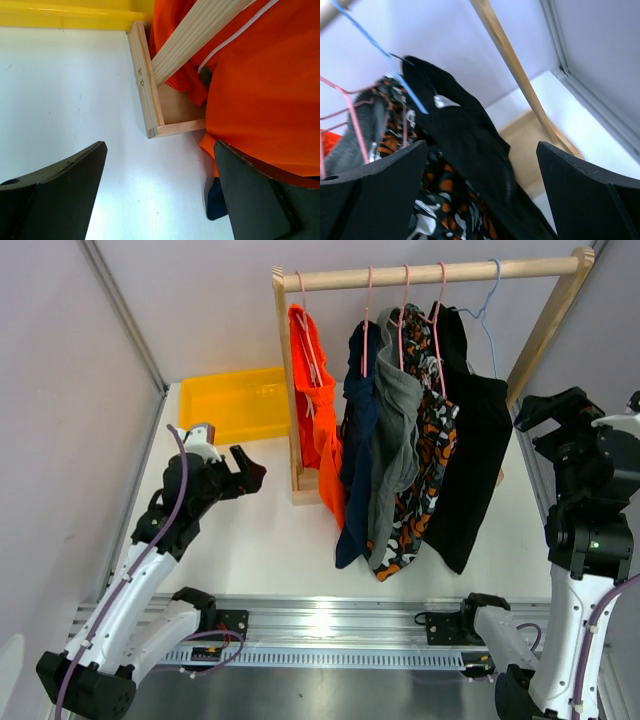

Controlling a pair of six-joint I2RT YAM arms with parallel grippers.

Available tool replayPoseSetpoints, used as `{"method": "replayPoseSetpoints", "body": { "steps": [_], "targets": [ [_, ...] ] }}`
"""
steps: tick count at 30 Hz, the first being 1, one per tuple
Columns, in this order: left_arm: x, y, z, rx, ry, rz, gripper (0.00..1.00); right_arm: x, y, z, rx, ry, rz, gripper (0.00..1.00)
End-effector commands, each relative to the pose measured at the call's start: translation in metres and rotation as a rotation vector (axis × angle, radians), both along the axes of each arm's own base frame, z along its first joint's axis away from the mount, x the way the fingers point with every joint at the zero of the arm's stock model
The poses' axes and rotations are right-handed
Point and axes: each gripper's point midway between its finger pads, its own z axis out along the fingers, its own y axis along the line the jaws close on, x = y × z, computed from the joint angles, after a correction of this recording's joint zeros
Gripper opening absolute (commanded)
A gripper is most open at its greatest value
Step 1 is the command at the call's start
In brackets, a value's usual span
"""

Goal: Remove the shorts from the hanger

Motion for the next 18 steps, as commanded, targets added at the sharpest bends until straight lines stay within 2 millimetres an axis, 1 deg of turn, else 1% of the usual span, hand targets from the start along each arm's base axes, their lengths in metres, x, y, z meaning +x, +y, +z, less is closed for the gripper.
{"method": "replayPoseSetpoints", "body": {
  "steps": [1, 2, 3, 4, 5, 6, 7, 14, 15, 17, 18],
  "targets": [
    [-0.003, 0.004, 0.004, 0.055, -0.023, 0.011, 0.95, -0.007, 0.008, 0.029, -0.067, -0.049, 0.05, 0.99],
    [-0.003, 0.004, 0.005, 0.064, -0.024, 0.013, 0.95, -0.009, 0.009, 0.036, -0.073, -0.073, 0.05, 0.99],
    [-0.004, 0.005, 0.003, 0.079, -0.018, 0.016, 0.95, -0.01, 0.016, 0.042, -0.085, -0.103, 0.088, 0.99],
    [-0.004, 0.005, 0.005, 0.089, -0.016, 0.017, 0.94, -0.01, 0.022, 0.048, -0.104, -0.13, 0.125, 0.99],
    [-0.005, 0.006, 0.005, 0.101, -0.007, 0.018, 0.94, -0.009, 0.026, 0.058, -0.114, -0.174, 0.146, 0.99],
    [-0.005, 0.006, 0.007, 0.104, -0.014, 0.02, 0.94, -0.007, 0.029, 0.062, -0.115, -0.188, 0.164, 0.99],
    [-0.005, 0.006, 0.004, 0.11, -0.016, 0.017, 0.94, -0.004, 0.03, 0.066, -0.114, -0.194, 0.171, 0.99],
    [-0.006, 0.008, 0.008, 0.107, -0.031, 0.022, 0.94, 0.03, 0.043, 0.095, -0.121, -0.207, 0.268, 0.99],
    [-0.007, 0.007, 0.007, 0.105, -0.031, 0.021, 0.94, 0.037, 0.044, 0.102, -0.125, -0.207, 0.276, 0.99],
    [-0.009, 0.006, 0.009, 0.097, -0.038, 0.014, 0.94, 0.046, 0.045, 0.104, -0.132, -0.184, 0.28, 1.0],
    [-0.008, 0.006, 0.01, 0.094, -0.043, 0.011, 0.94, 0.055, 0.046, 0.106, -0.133, -0.178, 0.288, 0.99]
  ]
}}
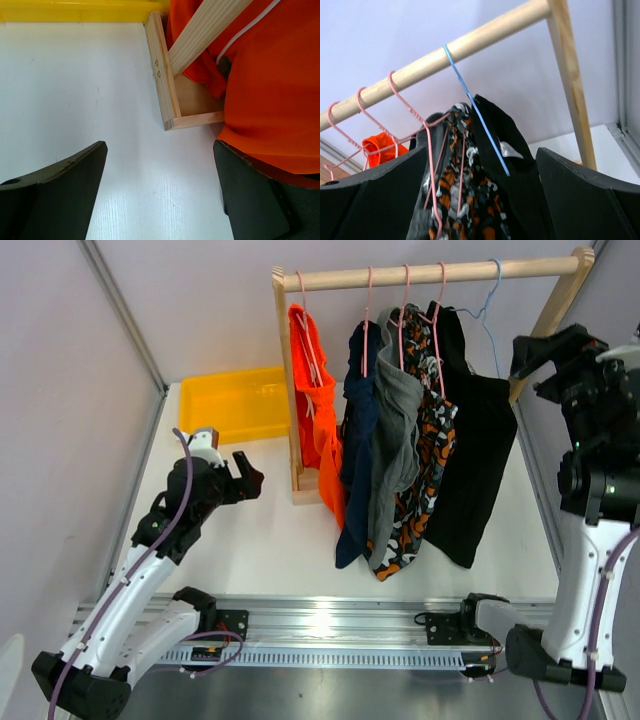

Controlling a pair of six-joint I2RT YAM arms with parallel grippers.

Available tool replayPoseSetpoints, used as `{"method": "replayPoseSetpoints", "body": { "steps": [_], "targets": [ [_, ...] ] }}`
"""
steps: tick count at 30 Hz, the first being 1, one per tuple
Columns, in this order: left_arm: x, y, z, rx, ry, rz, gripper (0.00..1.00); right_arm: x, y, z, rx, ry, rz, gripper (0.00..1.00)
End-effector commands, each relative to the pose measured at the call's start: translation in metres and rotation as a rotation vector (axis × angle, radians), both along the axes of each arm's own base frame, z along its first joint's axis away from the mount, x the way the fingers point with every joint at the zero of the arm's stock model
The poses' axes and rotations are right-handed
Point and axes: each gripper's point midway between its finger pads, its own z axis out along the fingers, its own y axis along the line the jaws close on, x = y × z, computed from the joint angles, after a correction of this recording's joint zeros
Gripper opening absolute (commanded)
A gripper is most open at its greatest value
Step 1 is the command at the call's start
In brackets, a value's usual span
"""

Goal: Remove the shorts from the hanger

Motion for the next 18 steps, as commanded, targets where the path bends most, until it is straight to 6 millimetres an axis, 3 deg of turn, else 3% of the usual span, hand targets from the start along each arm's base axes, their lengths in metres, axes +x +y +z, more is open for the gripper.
{"method": "replayPoseSetpoints", "body": {
  "steps": [1, 6, 10, 11, 14, 18],
  "targets": [
    [0.0, -0.002, 0.022, -0.007, -0.066, -0.016, 0.94, 0.017, 0.011, 0.012, -0.041, 0.0, 0.057, 0.99],
    [-0.002, -0.003, 0.024, -0.014, -0.071, -0.025, 0.94, 0.051, 0.025, -0.001, -0.069, 0.064, 0.099, 0.97],
    [-0.003, -0.004, 0.024, -0.018, -0.076, -0.032, 0.94, 0.085, 0.034, -0.026, -0.102, 0.159, 0.123, 0.95],
    [-0.004, -0.004, 0.026, -0.02, -0.081, -0.034, 0.93, 0.087, 0.047, -0.027, -0.112, 0.161, 0.148, 0.94],
    [-0.004, -0.004, 0.026, -0.022, -0.082, -0.035, 0.94, 0.104, 0.052, -0.04, -0.141, 0.204, 0.132, 0.91],
    [-0.005, -0.004, 0.025, -0.022, -0.079, -0.04, 0.94, 0.114, 0.058, -0.058, -0.153, 0.253, 0.137, 0.78]
  ]
}}
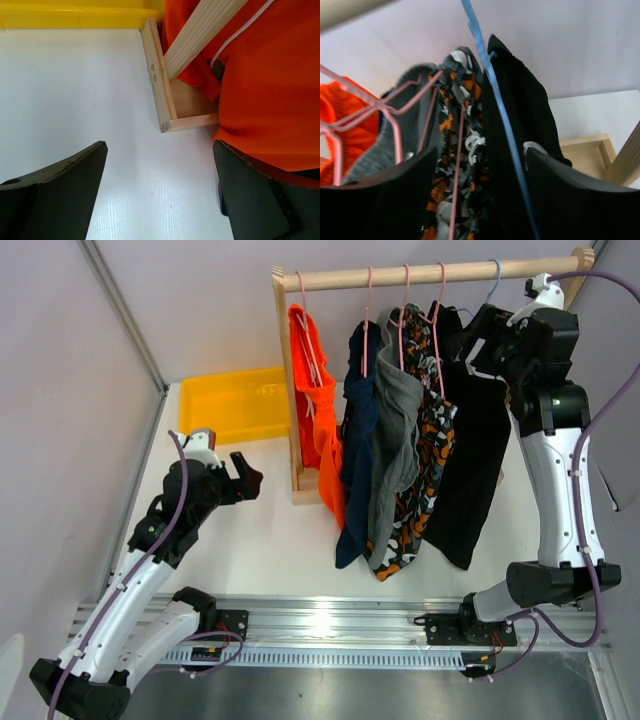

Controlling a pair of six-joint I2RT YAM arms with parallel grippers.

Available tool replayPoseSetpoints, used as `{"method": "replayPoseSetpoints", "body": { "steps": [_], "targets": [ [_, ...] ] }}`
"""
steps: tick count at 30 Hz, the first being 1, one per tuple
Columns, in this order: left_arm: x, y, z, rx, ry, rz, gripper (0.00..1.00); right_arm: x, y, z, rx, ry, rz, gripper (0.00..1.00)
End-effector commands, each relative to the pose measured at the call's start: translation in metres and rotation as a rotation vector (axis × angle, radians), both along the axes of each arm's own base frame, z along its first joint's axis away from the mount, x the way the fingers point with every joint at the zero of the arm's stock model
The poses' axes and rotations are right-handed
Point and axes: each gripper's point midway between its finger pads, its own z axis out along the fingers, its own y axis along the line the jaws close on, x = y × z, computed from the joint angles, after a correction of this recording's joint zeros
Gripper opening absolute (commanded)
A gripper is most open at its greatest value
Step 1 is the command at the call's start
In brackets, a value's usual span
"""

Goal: Remove the shorts from the hanger

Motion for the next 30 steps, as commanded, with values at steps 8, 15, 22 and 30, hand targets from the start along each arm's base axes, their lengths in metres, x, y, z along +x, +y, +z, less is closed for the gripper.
{"method": "replayPoseSetpoints", "body": {
  "steps": [8, 15, 22, 30],
  "targets": [
    [-0.002, -0.006, 0.016, -0.01, -0.048, -0.04, 0.94, -0.004, -0.011, 0.01, -0.057, -0.032, -0.076, 0.0],
    [0.0, -0.011, 0.032, 0.011, -0.108, -0.049, 0.93, -0.03, -0.018, 0.045, -0.04, -0.124, -0.107, 0.0],
    [-0.002, -0.069, 0.137, 0.125, -0.256, -0.125, 0.95, -0.062, -0.035, 0.079, -0.039, -0.213, -0.186, 0.0],
    [-0.057, -0.203, 0.268, 0.049, -0.47, -0.532, 0.97, -0.095, -0.048, 0.094, -0.036, -0.254, -0.245, 0.0]
  ]
}}
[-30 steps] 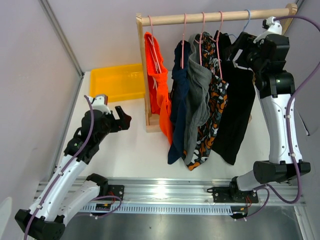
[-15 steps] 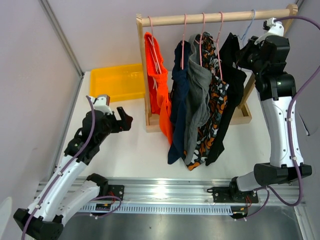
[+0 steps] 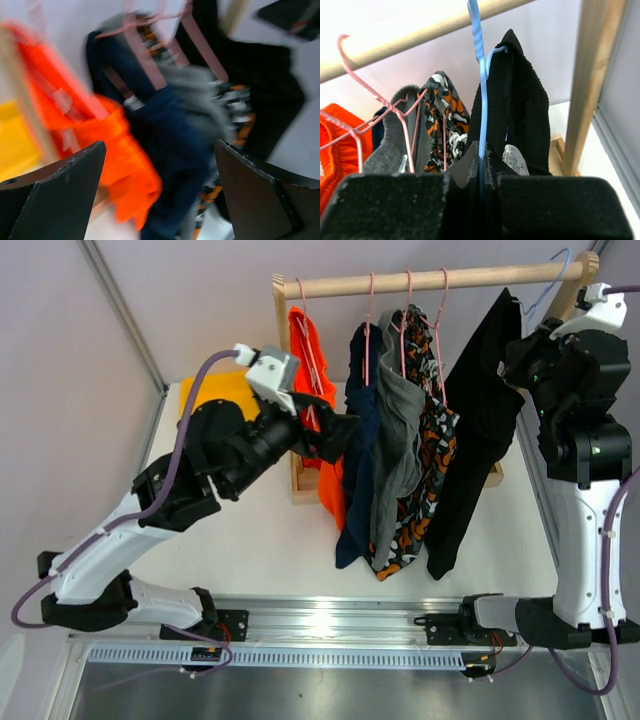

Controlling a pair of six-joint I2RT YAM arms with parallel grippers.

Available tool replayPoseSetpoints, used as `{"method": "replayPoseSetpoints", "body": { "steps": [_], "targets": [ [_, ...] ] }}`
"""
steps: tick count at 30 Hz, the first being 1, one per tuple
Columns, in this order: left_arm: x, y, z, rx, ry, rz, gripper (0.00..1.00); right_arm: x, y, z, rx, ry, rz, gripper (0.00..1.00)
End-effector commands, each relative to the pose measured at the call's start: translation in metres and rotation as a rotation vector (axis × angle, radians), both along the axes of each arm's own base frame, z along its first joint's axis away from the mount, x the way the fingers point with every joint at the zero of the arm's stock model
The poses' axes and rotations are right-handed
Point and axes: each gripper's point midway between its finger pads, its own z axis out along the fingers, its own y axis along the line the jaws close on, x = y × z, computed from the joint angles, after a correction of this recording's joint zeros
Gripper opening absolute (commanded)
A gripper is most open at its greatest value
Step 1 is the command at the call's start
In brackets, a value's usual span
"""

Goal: Remove the shorts from the hanger

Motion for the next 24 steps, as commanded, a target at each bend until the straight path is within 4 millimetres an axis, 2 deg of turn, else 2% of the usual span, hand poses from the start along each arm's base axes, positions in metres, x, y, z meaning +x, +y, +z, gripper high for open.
{"method": "replayPoseSetpoints", "body": {
  "steps": [1, 3, 4, 5, 6, 7, 10, 11, 12, 13, 14, 15, 16, 18, 20, 24],
  "targets": [
    [-0.02, -0.056, 0.004, 0.097, -0.055, -0.178, 0.97, -0.029, -0.011, 0.046, 0.01, -0.149, -0.046, 0.0],
    [-0.055, -0.098, 0.011, 0.077, -0.099, -0.362, 0.98, -0.037, -0.011, 0.044, 0.028, -0.14, -0.047, 0.0],
    [-0.063, -0.121, 0.0, 0.1, -0.1, -0.42, 0.98, -0.039, -0.011, 0.043, 0.032, -0.136, -0.047, 0.0],
    [-0.084, -0.141, -0.006, 0.105, -0.101, -0.495, 0.99, -0.041, -0.012, 0.039, 0.035, -0.121, -0.05, 0.0],
    [-0.094, -0.154, -0.011, 0.104, -0.1, -0.54, 0.99, -0.047, -0.013, 0.039, 0.049, -0.125, -0.052, 0.0],
    [-0.109, -0.179, -0.026, 0.112, -0.09, -0.602, 1.0, -0.047, -0.011, 0.033, 0.051, -0.107, -0.047, 0.0],
    [-0.131, -0.213, -0.043, 0.111, -0.079, -0.695, 0.99, -0.053, -0.008, 0.027, 0.074, -0.088, -0.03, 0.0],
    [-0.14, -0.229, -0.059, 0.135, -0.068, -0.724, 0.99, -0.056, -0.006, 0.022, 0.081, -0.067, -0.025, 0.0],
    [-0.143, -0.237, -0.067, 0.144, -0.065, -0.736, 0.99, -0.058, -0.005, 0.02, 0.083, -0.06, -0.016, 0.0],
    [-0.148, -0.244, -0.065, 0.135, -0.078, -0.741, 0.99, -0.062, -0.001, 0.016, 0.081, -0.044, 0.003, 0.0],
    [-0.148, -0.255, -0.077, 0.156, -0.071, -0.739, 0.99, -0.064, 0.0, 0.015, 0.082, -0.037, 0.008, 0.0],
    [-0.149, -0.26, -0.082, 0.164, -0.069, -0.74, 0.99, -0.066, 0.0, 0.012, 0.081, -0.03, 0.012, 0.0],
    [-0.15, -0.263, -0.074, 0.148, -0.078, -0.739, 0.99, -0.071, 0.002, 0.011, 0.08, -0.026, 0.026, 0.0],
    [-0.148, -0.274, -0.084, 0.165, -0.071, -0.731, 0.99, -0.075, 0.003, 0.01, 0.08, -0.024, 0.034, 0.0],
    [-0.144, -0.278, -0.08, 0.156, -0.08, -0.71, 0.99, -0.083, 0.006, 0.008, 0.084, -0.017, 0.053, 0.0],
    [-0.136, -0.289, -0.091, 0.169, -0.079, -0.669, 0.99, -0.095, 0.012, 0.009, 0.099, -0.015, 0.091, 0.0]
  ]
}}
